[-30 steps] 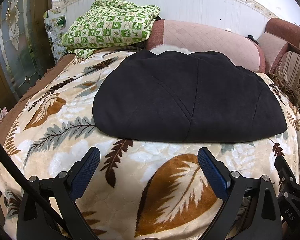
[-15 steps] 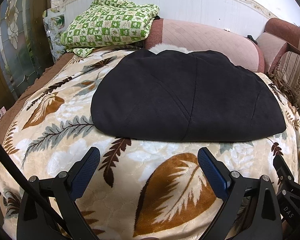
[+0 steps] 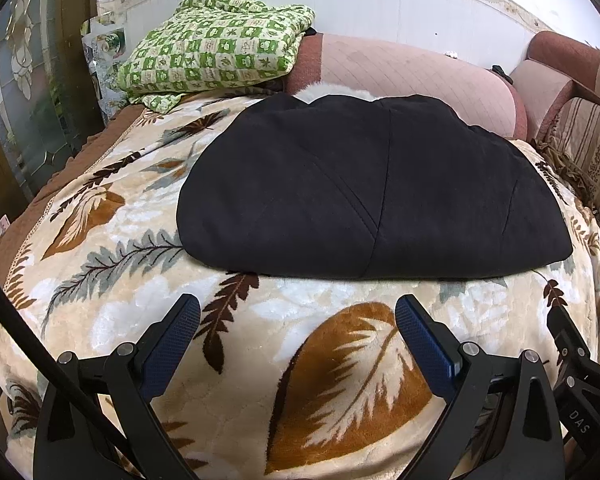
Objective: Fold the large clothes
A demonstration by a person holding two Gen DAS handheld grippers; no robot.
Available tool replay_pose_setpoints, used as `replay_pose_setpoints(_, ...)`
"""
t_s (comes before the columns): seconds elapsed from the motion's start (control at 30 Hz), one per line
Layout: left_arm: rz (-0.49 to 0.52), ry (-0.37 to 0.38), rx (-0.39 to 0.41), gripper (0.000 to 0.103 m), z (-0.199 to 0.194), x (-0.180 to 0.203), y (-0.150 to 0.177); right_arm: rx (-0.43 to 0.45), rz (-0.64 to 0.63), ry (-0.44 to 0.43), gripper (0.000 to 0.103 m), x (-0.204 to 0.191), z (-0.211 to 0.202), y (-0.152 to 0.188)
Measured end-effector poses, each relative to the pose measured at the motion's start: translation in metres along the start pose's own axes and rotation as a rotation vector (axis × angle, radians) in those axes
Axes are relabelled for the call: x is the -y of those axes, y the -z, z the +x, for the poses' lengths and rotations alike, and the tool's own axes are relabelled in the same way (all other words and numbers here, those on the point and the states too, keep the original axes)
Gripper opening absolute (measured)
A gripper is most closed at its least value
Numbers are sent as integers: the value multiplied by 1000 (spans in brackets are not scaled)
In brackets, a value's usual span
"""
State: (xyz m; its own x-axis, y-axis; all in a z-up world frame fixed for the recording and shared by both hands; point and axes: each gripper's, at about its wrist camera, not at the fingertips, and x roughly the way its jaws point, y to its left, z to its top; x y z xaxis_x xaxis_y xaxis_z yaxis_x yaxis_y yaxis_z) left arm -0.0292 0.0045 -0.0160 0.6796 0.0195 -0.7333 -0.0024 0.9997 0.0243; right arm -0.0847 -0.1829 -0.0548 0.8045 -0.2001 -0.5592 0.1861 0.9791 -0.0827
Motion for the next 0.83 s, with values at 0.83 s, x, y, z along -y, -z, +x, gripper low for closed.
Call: replay_pose_setpoints(0.83, 19, -19, 23, 98, 1, -2, 1, -6, -9, 7, 103, -2, 1, 1)
